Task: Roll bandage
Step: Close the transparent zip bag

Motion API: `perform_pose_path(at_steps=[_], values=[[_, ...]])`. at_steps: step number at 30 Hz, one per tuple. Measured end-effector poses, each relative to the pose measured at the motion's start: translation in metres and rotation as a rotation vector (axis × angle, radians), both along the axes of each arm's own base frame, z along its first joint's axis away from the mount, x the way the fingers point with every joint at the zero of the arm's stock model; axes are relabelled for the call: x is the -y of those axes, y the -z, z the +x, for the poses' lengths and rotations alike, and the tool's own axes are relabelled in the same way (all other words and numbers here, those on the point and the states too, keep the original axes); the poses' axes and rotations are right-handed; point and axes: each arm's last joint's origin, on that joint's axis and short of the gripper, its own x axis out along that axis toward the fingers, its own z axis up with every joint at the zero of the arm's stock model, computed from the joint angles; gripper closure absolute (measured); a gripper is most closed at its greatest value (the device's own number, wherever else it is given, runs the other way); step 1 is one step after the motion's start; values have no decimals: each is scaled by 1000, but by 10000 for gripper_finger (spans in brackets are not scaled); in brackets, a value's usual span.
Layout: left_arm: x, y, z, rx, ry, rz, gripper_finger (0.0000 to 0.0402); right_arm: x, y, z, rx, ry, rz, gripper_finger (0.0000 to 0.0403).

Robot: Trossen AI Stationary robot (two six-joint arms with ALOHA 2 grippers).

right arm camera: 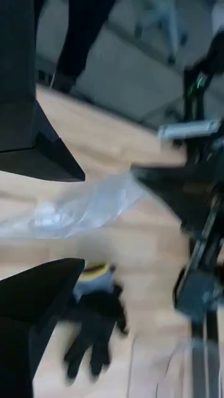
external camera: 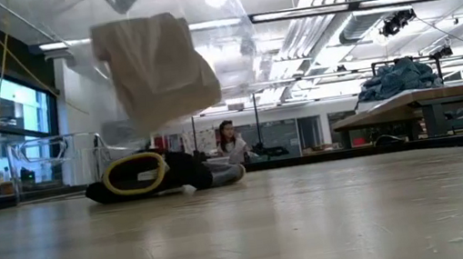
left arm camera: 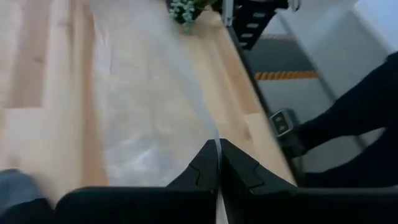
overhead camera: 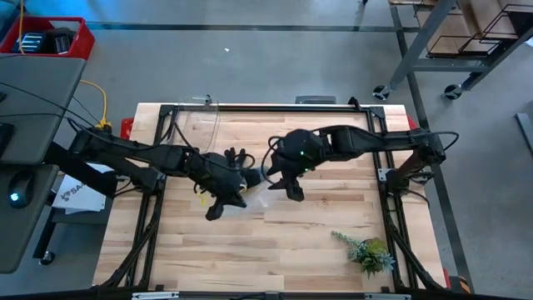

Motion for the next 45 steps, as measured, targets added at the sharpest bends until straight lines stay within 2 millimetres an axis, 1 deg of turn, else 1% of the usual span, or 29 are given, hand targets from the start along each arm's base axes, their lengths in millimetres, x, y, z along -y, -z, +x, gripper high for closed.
perform_pose_path(at_steps=[5, 9, 19, 21, 25, 31, 36, 45], values=[[2, -11, -2, 23, -4, 138, 401, -1, -1, 2, 26, -73, 57, 207], [2, -15, -2, 46, 13, 172, 401, -3, 0, 5, 36, -135, 102, 211], [10, -29, -4, 90, 29, 216, 401, 11, 0, 6, 30, -78, 88, 211], [12, -30, -4, 90, 32, 235, 401, 13, 0, 6, 28, -83, 109, 212], [11, -27, -2, 80, 20, 288, 401, 14, -4, 7, 56, -155, 214, 212], [4, -25, 1, 73, -17, 316, 401, 7, -5, 6, 49, -178, 228, 223], [-1, -25, 2, 67, -38, 310, 401, 3, -4, 6, 42, -183, 225, 249], [-1, -24, 2, 58, -44, 305, 401, 5, -5, 8, 65, -137, 190, 338]])
